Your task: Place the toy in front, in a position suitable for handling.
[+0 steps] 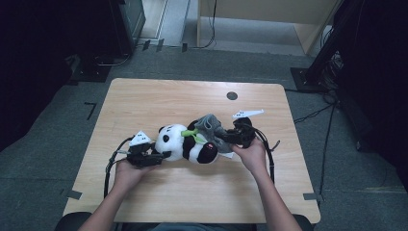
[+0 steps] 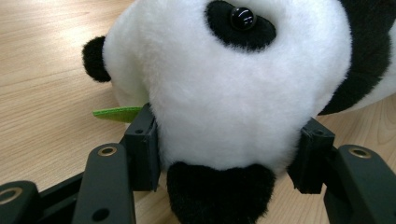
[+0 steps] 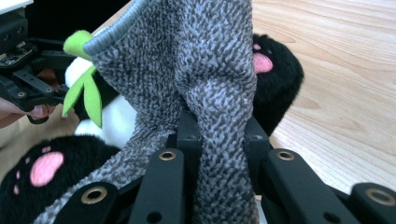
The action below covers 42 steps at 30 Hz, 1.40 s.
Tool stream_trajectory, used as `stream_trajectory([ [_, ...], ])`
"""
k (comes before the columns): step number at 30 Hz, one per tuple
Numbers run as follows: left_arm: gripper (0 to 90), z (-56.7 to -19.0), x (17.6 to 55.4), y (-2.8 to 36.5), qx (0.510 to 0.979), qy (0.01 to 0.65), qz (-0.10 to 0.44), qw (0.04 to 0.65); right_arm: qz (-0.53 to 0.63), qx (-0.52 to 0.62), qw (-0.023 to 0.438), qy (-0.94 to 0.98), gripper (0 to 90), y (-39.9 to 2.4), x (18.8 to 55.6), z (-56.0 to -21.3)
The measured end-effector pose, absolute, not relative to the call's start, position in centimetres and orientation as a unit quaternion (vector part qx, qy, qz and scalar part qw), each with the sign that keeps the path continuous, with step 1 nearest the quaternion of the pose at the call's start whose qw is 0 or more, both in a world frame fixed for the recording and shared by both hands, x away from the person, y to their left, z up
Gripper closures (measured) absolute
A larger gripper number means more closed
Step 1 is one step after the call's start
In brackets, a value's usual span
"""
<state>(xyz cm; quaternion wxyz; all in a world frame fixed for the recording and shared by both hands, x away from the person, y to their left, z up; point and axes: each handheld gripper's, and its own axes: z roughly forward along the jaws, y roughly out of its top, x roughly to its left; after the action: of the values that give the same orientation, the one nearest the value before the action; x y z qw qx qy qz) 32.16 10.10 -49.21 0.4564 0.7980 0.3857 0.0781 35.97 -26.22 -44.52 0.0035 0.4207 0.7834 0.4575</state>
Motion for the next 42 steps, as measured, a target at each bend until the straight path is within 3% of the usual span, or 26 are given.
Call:
stream_trajectory([
  [21, 39.3, -48.6, 33.1, 10.2, 0.803, 0.389, 0.056, 0.449, 0.4, 0.465, 0.014, 0.79, 76.5, -29.1, 35.6, -47.2],
  [30, 39.2, -48.8, 33.2, 10.3, 0.804, 0.385, 0.056, 0.45, 0.471, 0.462, 0.057, 0.749, 76.9, -30.9, 34.1, -43.2],
  [42, 39.2, -48.9, 33.2, 10.4, 0.804, 0.383, 0.059, 0.451, 0.478, 0.412, 0.065, 0.773, 76.3, -26.4, 35.3, -41.8],
])
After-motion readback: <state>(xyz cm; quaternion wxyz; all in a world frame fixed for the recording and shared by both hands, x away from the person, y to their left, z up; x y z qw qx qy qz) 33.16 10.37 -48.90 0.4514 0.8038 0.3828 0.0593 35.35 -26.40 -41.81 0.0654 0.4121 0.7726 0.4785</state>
